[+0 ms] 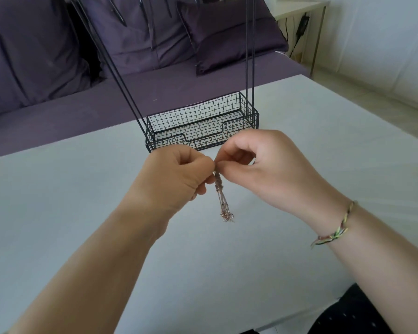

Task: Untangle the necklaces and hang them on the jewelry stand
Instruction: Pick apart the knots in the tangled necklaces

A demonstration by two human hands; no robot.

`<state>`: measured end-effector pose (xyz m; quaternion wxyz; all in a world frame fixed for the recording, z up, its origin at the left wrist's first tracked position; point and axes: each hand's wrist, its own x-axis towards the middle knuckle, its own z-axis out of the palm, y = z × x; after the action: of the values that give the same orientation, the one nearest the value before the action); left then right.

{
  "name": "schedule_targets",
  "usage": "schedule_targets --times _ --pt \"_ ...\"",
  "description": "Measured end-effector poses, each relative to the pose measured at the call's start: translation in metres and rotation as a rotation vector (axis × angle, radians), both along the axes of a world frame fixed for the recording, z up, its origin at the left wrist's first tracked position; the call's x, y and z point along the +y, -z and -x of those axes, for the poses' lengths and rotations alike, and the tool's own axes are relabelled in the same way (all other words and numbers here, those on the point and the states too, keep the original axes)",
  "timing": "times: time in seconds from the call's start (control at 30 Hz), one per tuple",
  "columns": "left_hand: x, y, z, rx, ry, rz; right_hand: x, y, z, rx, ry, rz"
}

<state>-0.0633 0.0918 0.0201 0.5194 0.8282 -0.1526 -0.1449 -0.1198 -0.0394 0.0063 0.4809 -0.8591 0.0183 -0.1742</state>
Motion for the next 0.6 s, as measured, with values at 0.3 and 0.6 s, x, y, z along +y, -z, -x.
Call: schedule_targets --times 0.3,0.6 --pt "-0.003 0.005 0.001 -0.27 0.023 -0.161 -0.001 0.008 -0.005 0.078 0.032 -0.061" --pt "-0.011 0.015 -0.001 0.023 -0.017 0.068 -0.002 0.017 -0.012 0.05 0.114 -0.23"
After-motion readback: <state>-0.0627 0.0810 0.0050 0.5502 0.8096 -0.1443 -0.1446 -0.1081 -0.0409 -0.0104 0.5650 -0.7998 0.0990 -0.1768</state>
